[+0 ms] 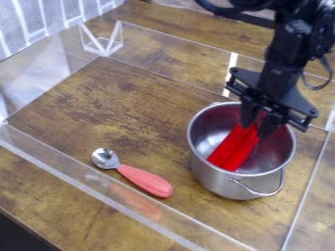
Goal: Remove the red object from the silver pot and put it on the table
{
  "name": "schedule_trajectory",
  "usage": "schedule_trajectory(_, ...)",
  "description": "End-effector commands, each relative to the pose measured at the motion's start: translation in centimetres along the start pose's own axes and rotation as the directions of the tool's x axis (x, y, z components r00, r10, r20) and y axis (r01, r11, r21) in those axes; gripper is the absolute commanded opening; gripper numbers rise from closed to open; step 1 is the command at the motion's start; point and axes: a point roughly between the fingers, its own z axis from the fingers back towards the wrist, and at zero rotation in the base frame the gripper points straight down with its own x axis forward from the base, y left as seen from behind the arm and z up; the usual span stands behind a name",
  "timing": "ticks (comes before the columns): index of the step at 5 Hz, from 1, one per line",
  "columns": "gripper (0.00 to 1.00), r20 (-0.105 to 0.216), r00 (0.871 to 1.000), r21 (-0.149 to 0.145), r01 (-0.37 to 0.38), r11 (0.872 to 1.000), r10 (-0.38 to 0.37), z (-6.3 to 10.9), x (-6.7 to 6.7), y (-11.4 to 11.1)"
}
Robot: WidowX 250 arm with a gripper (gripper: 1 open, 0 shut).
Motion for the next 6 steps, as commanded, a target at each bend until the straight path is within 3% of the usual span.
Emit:
schedule_trajectory(1,0.00,0.066,0.998,-0.028,-0.009,1.000,0.011,2.9,0.5,0.2)
schedule_trajectory(2,1.00,0.068,0.997,-0.043,-0.026,0.999,0.029,3.8,0.3,0.8)
schedule_trajectory(4,1.00,0.083,0.997,-0.076,0.001,0.997,0.006,3.0,-0.5,2.9)
schedule_trajectory(6,1.00,0.076,0.996,-0.087,0.047,0.995,-0.041,0.6,-1.3,0.4)
